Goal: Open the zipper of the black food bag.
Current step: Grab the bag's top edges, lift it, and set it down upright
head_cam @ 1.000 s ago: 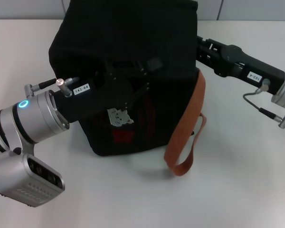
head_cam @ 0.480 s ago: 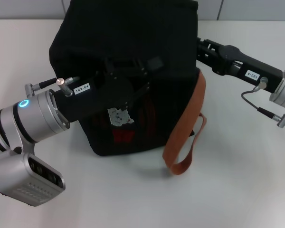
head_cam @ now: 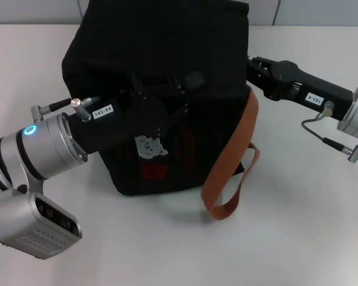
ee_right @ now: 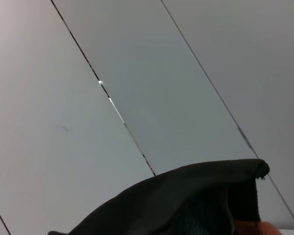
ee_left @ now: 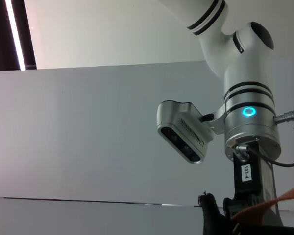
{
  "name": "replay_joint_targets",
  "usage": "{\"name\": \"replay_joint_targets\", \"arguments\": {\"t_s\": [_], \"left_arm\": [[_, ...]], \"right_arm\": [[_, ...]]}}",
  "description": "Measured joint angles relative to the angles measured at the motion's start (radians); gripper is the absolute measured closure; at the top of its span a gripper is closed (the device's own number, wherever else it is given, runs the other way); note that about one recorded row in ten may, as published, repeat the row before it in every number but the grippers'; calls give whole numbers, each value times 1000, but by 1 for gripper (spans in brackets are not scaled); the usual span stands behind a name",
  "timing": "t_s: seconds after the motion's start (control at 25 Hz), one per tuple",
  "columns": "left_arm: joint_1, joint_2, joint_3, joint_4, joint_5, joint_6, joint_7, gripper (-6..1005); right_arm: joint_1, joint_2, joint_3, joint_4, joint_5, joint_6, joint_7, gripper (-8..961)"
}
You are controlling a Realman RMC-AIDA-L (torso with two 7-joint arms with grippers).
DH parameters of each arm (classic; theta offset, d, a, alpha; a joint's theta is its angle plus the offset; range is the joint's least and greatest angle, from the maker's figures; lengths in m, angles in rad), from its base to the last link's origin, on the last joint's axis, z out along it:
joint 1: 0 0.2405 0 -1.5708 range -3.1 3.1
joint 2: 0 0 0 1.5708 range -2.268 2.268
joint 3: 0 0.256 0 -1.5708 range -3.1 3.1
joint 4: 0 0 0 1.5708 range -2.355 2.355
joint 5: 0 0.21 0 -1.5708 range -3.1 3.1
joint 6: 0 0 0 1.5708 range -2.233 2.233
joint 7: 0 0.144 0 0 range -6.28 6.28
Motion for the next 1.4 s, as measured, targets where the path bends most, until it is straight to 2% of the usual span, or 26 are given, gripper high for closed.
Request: {"name": "replay_joint_targets", "arguments": {"t_s": [0.2, 0.44, 0.72, 1.08, 1.4], "left_arm": [[1, 0, 0, 1, 0, 0, 0, 907], [-1, 0, 0, -1, -20, -9, -2, 907], [-6, 0, 3, -12, -55, -12, -13, 907], [-6, 0, 44, -14, -118, -12, -15, 907], [-7, 0, 48, -13, -116, -11, -15, 907]], "right_arm": [[-19, 0, 8, 0, 3, -20, -28, 859], [-86, 1, 12, 1, 21, -54, -46, 907], [-142, 3, 11, 28, 70, -69, -120, 926], [-159, -1, -15, 35, 52, -77, -199, 951], [-182, -3, -22, -75, 51, -89, -249, 921]]}}
